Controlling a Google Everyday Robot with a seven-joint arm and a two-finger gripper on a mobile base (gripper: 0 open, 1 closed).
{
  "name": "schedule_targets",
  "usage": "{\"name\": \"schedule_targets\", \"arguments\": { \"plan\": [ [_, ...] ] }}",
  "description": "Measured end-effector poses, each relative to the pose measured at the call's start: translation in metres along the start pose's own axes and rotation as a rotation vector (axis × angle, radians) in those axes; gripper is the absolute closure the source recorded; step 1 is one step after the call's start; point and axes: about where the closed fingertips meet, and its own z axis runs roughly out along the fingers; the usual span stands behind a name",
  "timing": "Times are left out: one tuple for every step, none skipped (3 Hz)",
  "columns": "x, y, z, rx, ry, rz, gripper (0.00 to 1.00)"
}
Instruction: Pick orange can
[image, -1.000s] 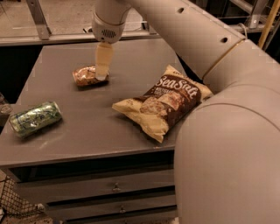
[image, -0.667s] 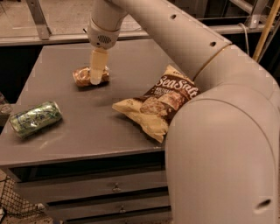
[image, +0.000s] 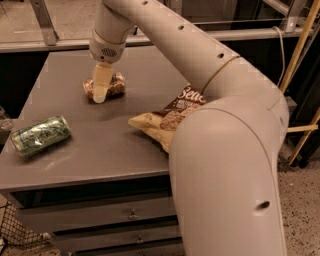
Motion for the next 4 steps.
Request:
{"name": "schedule_targets", "arguments": {
  "plan": [
    [-0.003,0.0,0.012,-0.026,-0.006,-0.011,0.0],
    [-0.004,0.0,0.02,-0.042,-0.002,-0.014,0.0],
    [0.002,-0.001,0.023,-0.05,0.017,-0.012,0.0],
    [0.011,0.0,0.03,-0.067,0.052,-0.019,0.14]
  ]
}}
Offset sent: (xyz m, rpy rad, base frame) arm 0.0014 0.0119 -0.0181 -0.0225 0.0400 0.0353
